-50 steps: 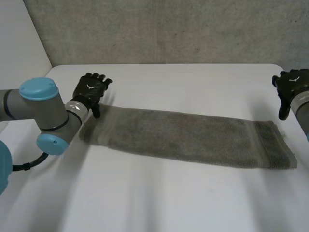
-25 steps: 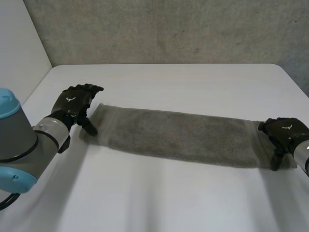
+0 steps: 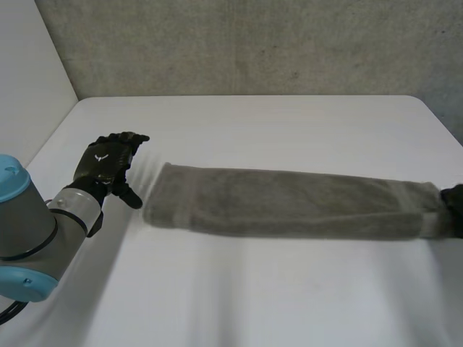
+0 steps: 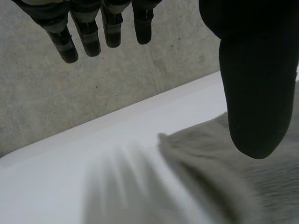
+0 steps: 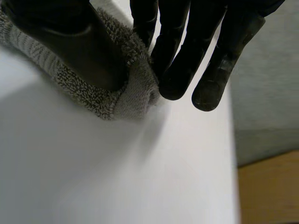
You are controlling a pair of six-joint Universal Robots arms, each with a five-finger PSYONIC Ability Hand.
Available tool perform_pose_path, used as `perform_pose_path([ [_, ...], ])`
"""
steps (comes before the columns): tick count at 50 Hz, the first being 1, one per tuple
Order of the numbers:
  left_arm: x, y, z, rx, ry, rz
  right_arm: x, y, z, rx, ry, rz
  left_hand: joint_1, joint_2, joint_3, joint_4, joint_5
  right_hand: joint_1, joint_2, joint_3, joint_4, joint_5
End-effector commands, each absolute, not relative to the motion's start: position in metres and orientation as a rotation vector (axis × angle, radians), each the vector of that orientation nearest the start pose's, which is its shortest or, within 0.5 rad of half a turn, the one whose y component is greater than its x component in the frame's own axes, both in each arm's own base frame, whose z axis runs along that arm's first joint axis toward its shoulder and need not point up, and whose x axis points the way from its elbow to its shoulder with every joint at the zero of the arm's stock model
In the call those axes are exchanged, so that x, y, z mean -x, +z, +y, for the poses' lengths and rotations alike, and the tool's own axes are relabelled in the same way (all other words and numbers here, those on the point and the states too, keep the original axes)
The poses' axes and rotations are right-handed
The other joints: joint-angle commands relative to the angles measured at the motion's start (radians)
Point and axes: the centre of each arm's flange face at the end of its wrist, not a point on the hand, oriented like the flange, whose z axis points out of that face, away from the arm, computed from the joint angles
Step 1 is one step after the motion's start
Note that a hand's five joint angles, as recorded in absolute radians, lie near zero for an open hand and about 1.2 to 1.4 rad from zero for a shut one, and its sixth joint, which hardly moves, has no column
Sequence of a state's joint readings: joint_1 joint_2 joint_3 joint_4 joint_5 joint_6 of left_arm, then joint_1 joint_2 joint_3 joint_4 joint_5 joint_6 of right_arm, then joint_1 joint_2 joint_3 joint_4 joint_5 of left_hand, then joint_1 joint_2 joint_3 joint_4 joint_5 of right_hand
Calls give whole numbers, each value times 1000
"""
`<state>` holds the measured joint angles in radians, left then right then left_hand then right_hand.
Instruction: Fold the towel.
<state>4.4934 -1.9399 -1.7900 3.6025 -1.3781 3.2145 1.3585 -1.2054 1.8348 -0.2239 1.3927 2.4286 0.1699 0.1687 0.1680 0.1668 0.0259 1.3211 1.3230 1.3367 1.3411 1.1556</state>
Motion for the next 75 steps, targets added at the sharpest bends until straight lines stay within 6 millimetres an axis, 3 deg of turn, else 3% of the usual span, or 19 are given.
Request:
perform_pose_path([
  [1, 219, 167, -304, -577, -2226, 2479, -50, 188, -365, 1060, -2158, 2850, 5, 6, 7, 8, -26, 75, 73, 60, 55, 66],
  [5, 218, 167, -305, -570, -2224, 2478, -51, 209, -375, 1070, -2276, 2859, 5, 6, 7, 8, -26, 75, 73, 60, 55, 66],
  [7, 217, 168, -306, -564, -2226, 2476, -76, 221, -377, 1123, -2346, 2765, 5, 6, 7, 8, -26, 75, 73, 60, 55, 66],
  [9, 216, 168, -306, -564, -2225, 2475, -149, 244, -368, 1268, -2472, 2478, 5, 6, 7, 8, -26, 75, 73, 60, 55, 66],
  [10, 216, 168, -306, -562, -2225, 2476, -150, 244, -368, 1268, -2472, 2477, 5, 6, 7, 8, -26, 75, 73, 60, 55, 66],
  [12, 216, 168, -306, -562, -2225, 2476, -221, 256, -347, 1389, -2510, 2208, 5, 6, 7, 8, -26, 75, 73, 60, 55, 66],
  [15, 217, 167, -306, -566, -2224, 2479, -256, 256, -333, 1450, -2497, 2084, 5, 6, 7, 8, -26, 75, 73, 60, 55, 66],
  [16, 217, 167, -306, -566, -2224, 2479, -293, 255, -315, 1502, -2478, 1945, 5, 6, 7, 8, -26, 75, 73, 60, 55, 66],
  [17, 217, 167, -305, -567, -2222, 2480, -330, 250, -291, 1566, -2435, 1805, 5, 6, 7, 8, -26, 75, 73, 60, 55, 66],
  [20, 217, 165, -304, -567, -2218, 2484, -385, 232, -248, 1661, -2334, 1627, 5, 6, 7, 8, -26, 75, 73, 60, 55, 66],
  [27, 217, 166, -305, -566, -2242, 2463, -431, 166, -192, 1861, -2063, 1536, 5, 6, 7, 8, -26, -110, -112, -125, -130, -119],
  [28, 217, 165, -304, -570, -2240, 2464, -433, 151, -186, 1897, -2016, 1548, 5, 6, 7, 8, -26, -655, -657, -671, -675, -664],
  [32, 218, 163, -303, -576, -2236, 2467, -432, 145, -183, 1900, -1988, 1571, 5, 6, 7, 8, -26, -1147, -1148, -1162, -1167, -1156],
  [39, 219, 161, -303, -580, -2228, 2476, -412, 176, -183, 1755, -1989, 1644, 5, 6, 7, 8, -26, -1147, -1148, -1162, -1167, -1156],
  [44, 220, 161, -303, -582, -2240, 2467, -360, 205, -199, 1467, -1967, 1843, 5, 6, 7, 8, -26, -1147, -1148, -1162, -1167, -1156],
  [56, 227, 160, -295, -616, -2301, 2421, -262, 150, -227, 1252, -1731, 2230, 5, 6, 7, 8, -26, -1147, -1148, -1162, -1167, -1156],
  [62, 229, 158, -293, -630, -2306, 2417, -238, 130, -238, 1172, -1747, 2291, 5, 6, 7, 8, -26, -725, -727, -741, -745, -734],
  [66, 230, 158, -291, -636, -2306, 2420, -227, 127, -254, 1115, -1835, 2308, 5, 6, 7, 8, -26, 47, 45, 31, 27, 38],
  [75, 230, 162, -292, -633, -2320, 2405, -210, 139, -271, 1116, -1938, 2368, 5, 6, 7, 8, -26, 75, 73, 60, 55, 66],
])
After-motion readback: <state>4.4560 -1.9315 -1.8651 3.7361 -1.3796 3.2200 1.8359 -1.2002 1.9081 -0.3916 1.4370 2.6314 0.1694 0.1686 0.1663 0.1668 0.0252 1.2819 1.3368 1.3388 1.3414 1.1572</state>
